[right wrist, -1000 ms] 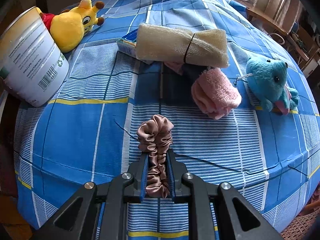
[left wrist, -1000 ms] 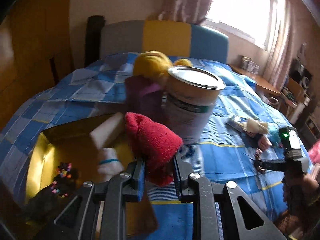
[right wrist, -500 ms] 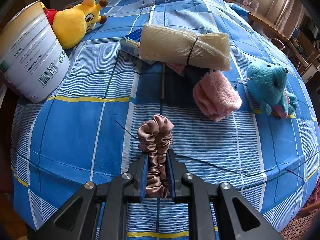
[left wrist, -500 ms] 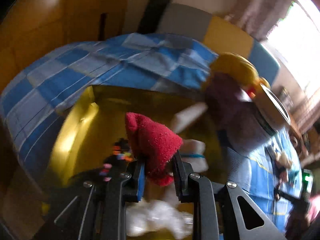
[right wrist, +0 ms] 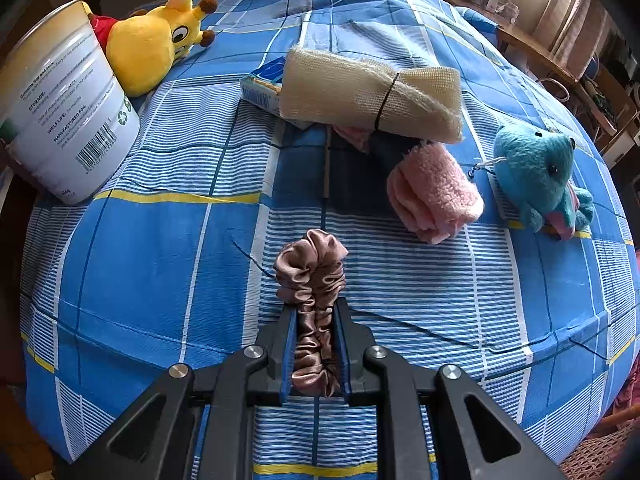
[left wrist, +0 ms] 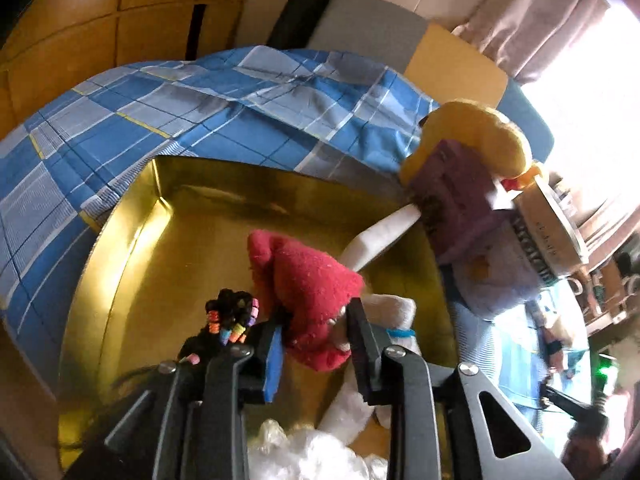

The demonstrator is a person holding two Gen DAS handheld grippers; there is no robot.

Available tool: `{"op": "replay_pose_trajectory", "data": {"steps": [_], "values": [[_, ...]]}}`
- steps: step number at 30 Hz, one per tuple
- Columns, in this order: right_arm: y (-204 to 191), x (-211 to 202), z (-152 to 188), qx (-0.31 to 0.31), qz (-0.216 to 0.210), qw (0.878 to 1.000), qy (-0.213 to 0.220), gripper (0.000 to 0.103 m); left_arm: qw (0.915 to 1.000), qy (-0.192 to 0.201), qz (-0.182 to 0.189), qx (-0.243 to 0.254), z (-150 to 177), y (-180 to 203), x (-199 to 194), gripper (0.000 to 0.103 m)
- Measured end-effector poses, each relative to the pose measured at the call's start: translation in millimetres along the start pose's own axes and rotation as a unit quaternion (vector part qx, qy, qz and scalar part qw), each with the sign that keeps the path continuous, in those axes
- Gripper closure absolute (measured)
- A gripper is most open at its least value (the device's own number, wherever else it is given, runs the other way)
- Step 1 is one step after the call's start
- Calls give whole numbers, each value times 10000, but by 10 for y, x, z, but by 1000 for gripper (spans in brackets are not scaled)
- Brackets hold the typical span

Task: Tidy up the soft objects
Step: 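Carry the red sock into the gold tray and open the left gripper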

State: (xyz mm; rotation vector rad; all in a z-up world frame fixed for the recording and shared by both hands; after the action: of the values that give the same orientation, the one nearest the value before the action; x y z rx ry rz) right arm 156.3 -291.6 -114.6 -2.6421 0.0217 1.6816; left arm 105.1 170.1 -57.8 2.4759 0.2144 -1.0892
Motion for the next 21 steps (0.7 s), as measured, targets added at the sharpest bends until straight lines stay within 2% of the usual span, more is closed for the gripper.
{"op": "replay_pose_trajectory", "data": {"steps": [1, 4, 6, 11, 14, 21], "values": [[0, -1, -1, -2, 1, 10000, 0, 87, 10000, -27, -48, 64, 4, 8, 64, 67], [-2, -2, 1, -3, 2, 10000, 0, 87, 9995, -80, -251, 170, 29, -12, 159, 58], [0, -1, 1, -7, 5, 10000, 0, 87, 9986, -105, -429, 275, 50, -32, 189, 47], [5, -3, 4, -13, 7, 10000, 1, 87, 9959, 75, -756, 496, 115, -42, 67, 43], [8, -3, 4, -4, 3, 10000, 1, 87, 9941, 223, -898, 567, 148, 1, -77, 37], [41, -12, -14, 77, -49, 10000, -8, 87, 9919, 622, -718, 844, 224, 249, -421, 36]]}}
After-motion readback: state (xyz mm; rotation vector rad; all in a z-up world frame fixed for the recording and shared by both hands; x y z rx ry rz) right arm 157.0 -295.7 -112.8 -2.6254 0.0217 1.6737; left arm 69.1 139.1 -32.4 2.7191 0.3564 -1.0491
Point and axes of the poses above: each gripper's, at about its wrist camera, not at the fingertips, and x roughly the way its jaws point, y to its right, z to its underside, the point moved 3 cm from there along x, roughly the way its jaws point, and after that the axes turned 4 degrees about y, right-handed, at the moved point
